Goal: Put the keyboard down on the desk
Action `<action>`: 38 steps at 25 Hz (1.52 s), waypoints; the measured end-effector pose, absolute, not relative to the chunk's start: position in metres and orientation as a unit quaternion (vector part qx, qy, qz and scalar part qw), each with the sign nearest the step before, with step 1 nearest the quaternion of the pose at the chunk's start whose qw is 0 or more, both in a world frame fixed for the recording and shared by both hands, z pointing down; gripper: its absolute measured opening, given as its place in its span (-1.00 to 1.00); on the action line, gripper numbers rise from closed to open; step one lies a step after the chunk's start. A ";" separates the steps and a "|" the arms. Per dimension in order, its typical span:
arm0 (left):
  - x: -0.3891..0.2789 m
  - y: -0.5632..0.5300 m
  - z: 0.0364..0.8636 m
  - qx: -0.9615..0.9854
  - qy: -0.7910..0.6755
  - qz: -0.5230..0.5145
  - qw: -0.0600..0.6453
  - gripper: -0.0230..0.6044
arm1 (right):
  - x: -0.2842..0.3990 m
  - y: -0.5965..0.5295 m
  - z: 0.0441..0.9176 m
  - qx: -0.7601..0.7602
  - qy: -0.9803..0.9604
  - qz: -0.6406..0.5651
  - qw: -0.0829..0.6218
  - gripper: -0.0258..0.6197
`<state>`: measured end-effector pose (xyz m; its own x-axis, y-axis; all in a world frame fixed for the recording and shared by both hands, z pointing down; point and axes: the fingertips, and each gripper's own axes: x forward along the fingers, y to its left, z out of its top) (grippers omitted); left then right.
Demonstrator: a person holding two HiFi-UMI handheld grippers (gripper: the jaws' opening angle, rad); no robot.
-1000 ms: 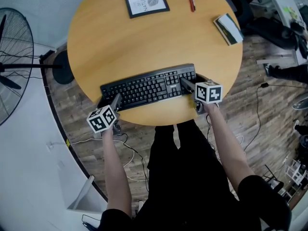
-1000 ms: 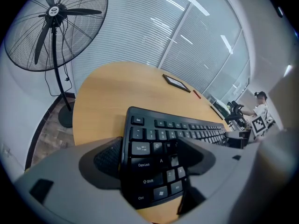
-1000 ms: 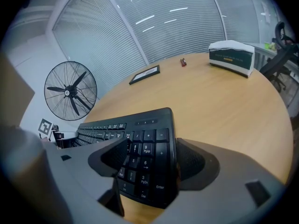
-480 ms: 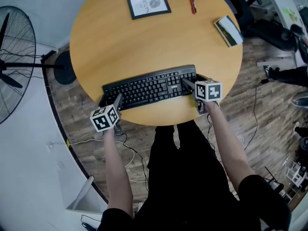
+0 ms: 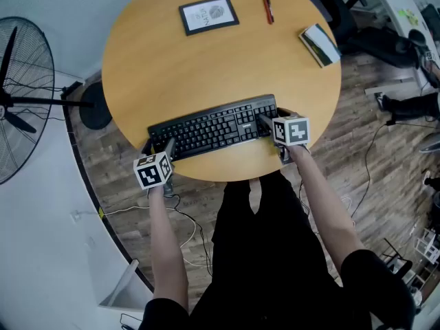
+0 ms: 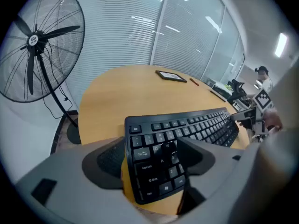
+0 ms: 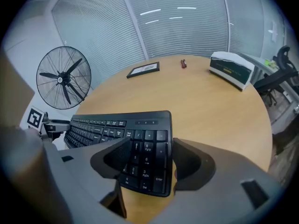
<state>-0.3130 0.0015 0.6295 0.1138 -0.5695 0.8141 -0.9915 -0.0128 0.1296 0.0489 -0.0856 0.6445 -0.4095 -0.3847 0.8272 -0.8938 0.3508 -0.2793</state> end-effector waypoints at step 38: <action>-0.003 0.152 0.369 0.749 -0.634 0.153 0.117 -0.48 | 0.138 0.103 0.402 0.328 -0.915 0.194 0.132 -0.66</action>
<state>-0.0029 0.1517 0.3688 0.1503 -0.9138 0.3774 -0.9853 -0.1697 -0.0184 0.1376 0.1029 0.4024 -0.7494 -0.5496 0.3693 -0.6520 0.7094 -0.2675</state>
